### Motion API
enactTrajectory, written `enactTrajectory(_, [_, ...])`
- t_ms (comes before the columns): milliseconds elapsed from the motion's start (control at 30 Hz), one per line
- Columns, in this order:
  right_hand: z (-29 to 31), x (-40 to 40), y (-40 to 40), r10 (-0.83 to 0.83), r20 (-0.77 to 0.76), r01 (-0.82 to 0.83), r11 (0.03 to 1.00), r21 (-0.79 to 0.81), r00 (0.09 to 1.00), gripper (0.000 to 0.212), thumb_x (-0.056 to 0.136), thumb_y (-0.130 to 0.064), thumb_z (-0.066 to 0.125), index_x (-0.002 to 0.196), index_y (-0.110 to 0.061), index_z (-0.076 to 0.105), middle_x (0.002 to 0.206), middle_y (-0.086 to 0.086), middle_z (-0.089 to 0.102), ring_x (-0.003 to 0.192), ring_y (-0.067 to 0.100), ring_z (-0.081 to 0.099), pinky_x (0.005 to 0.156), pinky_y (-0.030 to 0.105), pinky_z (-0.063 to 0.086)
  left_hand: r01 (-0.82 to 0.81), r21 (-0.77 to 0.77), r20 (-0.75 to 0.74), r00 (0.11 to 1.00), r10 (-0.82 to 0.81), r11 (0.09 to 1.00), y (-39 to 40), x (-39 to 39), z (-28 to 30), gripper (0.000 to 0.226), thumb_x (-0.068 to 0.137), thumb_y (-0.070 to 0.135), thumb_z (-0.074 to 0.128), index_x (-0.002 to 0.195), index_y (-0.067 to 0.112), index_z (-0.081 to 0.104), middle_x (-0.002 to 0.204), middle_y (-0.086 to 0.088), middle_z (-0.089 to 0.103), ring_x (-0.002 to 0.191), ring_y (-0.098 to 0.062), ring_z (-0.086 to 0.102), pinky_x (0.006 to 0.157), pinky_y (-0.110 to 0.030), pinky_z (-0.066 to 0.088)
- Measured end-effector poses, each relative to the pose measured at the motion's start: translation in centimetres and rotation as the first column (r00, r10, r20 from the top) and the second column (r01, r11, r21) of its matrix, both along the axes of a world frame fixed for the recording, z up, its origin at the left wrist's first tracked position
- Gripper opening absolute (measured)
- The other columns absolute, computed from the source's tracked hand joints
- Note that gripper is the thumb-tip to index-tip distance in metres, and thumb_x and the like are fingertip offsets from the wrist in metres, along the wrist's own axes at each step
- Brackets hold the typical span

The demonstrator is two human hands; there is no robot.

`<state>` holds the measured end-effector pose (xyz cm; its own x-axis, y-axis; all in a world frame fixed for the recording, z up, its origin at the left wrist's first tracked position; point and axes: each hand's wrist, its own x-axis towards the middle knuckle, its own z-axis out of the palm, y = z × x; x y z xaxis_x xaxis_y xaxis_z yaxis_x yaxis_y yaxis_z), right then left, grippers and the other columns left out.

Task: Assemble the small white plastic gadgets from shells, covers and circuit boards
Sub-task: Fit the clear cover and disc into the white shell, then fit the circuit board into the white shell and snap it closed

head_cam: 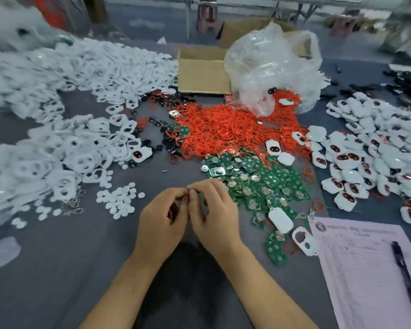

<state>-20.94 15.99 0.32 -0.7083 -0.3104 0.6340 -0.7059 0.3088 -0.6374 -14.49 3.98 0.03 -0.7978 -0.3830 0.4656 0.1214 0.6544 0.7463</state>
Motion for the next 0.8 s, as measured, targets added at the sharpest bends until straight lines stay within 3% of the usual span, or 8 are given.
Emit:
enactTrajectory(200, [-0.4,1.7,-7.1,0.176,-0.059,-0.168,0.979,0.117,0.983,0.015,0.103,-0.027,0.056,0.101,-0.02,0.069,0.101,-0.011,0.061,0.086,0.007,0.062,0.058,0.034,0.052,-0.273,-0.074,0.061,0.959,0.277,0.959,-6.5,5.4,0.0,0.023,0.099,0.036,0.056,0.109,0.026,0.074,0.099,0.02,0.071,0.082,0.001,0.061,0.075,-0.004,0.042])
enactTrajectory(367, [-0.6,2.2,-11.8,0.162,-0.078,-0.147,0.974,0.172,0.984,0.014,0.097,-0.028,0.056,0.098,-0.024,0.07,0.098,-0.013,0.064,0.088,0.01,0.063,0.055,0.034,0.053,-0.426,-0.138,0.116,0.89,0.442,0.894,-11.6,8.0,0.3,0.012,0.1,0.024,0.065,0.107,0.027,0.074,0.098,0.017,0.071,0.083,-0.003,0.06,0.067,-0.009,0.04])
enactTrajectory(433, [-0.4,2.0,-13.1,0.119,-0.072,-0.104,0.976,0.189,0.99,0.013,0.094,-0.028,0.057,0.096,-0.026,0.07,0.095,-0.014,0.066,0.088,0.012,0.061,0.055,0.03,0.05,-0.463,-0.153,0.124,0.867,0.482,0.873,-13.0,8.2,0.4,0.011,0.1,0.024,0.065,0.106,0.028,0.073,0.099,0.015,0.072,0.086,-0.003,0.06,0.068,-0.016,0.043])
enactTrajectory(533, [-0.3,1.4,-15.2,0.062,-0.04,-0.052,0.975,0.215,0.997,0.006,0.095,-0.027,0.066,0.094,-0.027,0.072,0.091,-0.015,0.069,0.09,0.014,0.062,0.061,0.028,0.046,-0.521,-0.179,0.09,0.836,0.542,0.834,-14.0,8.0,0.3,0.013,0.095,0.02,0.069,0.107,0.024,0.073,0.101,0.01,0.071,0.096,-0.011,0.063,0.075,-0.031,0.054])
enactTrajectory(633, [-0.3,1.2,-17.3,0.059,-0.037,-0.049,0.971,0.236,0.998,0.005,0.095,-0.031,0.072,0.093,-0.028,0.074,0.087,-0.015,0.069,0.094,0.013,0.062,0.063,0.024,0.045,-0.622,-0.241,0.006,0.767,0.642,0.745,-14.9,7.8,-0.2,0.02,0.087,0.013,0.075,0.106,0.015,0.072,0.099,-0.002,0.066,0.097,-0.028,0.06,0.084,-0.04,0.052])
enactTrajectory(733, [-0.6,1.4,-19.1,0.131,-0.126,-0.095,0.962,0.258,0.983,0.008,0.094,-0.031,0.074,0.092,-0.024,0.076,0.087,-0.013,0.07,0.094,0.016,0.061,0.062,0.027,0.048,-0.717,-0.18,0.017,0.682,0.731,0.674,-15.7,8.1,-0.5,0.025,0.084,0.014,0.077,0.109,0.015,0.069,0.103,-0.002,0.064,0.1,-0.029,0.059,0.091,-0.041,0.045])
enactTrajectory(800, [-1.1,1.4,-20.2,0.226,-0.202,-0.166,0.947,0.275,0.953,0.01,0.093,-0.031,0.075,0.093,-0.021,0.077,0.088,-0.008,0.071,0.09,0.02,0.06,0.074,0.034,0.05,-0.743,-0.176,0.03,0.652,0.758,0.646,-15.9,8.3,-0.4,0.023,0.086,0.016,0.076,0.108,0.017,0.07,0.102,0.0,0.066,0.102,-0.026,0.059,0.091,-0.039,0.042])
